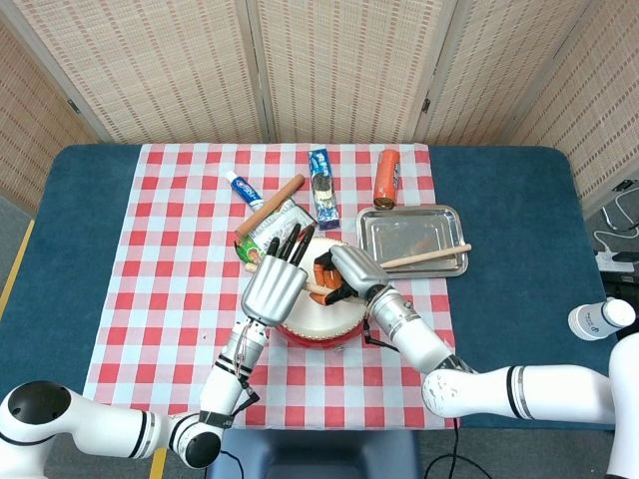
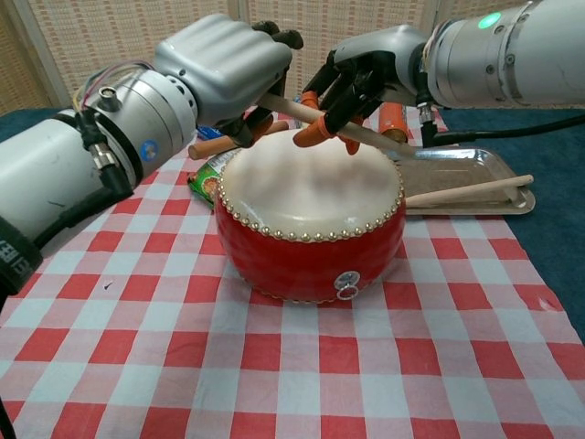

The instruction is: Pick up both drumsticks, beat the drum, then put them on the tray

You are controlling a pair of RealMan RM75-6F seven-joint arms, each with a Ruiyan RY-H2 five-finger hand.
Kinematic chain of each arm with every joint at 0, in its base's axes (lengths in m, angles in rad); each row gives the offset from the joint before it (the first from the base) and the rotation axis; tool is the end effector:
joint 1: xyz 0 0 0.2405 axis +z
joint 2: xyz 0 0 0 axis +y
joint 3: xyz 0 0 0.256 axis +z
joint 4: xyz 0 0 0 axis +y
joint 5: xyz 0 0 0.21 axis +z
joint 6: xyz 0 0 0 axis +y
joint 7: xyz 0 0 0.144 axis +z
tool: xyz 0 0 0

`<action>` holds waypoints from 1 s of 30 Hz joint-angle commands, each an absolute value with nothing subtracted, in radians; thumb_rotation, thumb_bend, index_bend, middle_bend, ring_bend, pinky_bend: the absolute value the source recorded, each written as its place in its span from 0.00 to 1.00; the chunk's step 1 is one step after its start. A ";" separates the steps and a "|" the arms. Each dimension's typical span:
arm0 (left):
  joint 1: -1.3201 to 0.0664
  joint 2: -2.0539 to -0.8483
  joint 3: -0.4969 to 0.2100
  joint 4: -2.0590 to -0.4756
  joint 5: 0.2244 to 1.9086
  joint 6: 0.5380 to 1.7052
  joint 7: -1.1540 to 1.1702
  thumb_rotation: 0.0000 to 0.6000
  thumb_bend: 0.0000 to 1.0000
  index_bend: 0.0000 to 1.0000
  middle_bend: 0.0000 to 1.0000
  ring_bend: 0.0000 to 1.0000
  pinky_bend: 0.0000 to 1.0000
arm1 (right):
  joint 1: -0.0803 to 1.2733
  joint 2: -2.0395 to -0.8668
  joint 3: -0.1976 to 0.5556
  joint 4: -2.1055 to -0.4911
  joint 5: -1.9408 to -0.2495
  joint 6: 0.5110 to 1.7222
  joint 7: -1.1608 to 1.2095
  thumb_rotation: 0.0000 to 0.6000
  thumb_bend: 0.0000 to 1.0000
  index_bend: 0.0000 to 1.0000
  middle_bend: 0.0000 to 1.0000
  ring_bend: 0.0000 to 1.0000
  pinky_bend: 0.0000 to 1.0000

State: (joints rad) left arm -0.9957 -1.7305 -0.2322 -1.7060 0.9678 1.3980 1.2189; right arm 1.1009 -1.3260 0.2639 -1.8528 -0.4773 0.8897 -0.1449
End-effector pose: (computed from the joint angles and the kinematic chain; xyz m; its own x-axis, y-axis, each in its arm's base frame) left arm -0.0027 0.3162 -0.0152 0.7110 -0.2417 0.6603 0.5566 -0.3805 -0.7386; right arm -0.0319 -0.3546 0.0220 -0.0072 -0.5506 0.8347 -0.9789 -0.1665 -0.1183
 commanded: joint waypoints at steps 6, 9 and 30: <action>-0.992 -1.733 -0.241 -1.704 0.966 1.399 1.216 1.00 0.45 0.00 0.00 0.00 0.23 | 1.088 -1.331 0.270 -1.854 -0.496 0.904 -0.153 1.00 0.27 0.98 0.81 0.70 0.61; -0.990 -1.731 -0.244 -1.709 0.959 1.397 1.217 1.00 0.41 0.00 0.00 0.00 0.21 | 1.084 -1.328 0.274 -1.855 -0.496 0.902 -0.155 1.00 0.27 0.99 0.82 0.70 0.61; -0.953 -1.653 -0.266 -1.742 0.916 1.383 1.146 1.00 0.38 0.00 0.00 0.00 0.19 | 1.069 -1.263 0.261 -1.883 -0.485 0.896 -0.206 1.00 0.27 0.99 0.82 0.71 0.61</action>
State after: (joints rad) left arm -0.9552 -1.6562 -0.2674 -1.7424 0.9164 1.3831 1.1480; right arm 1.0722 -1.2678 0.2628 -1.8789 -0.4832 0.8934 -0.2028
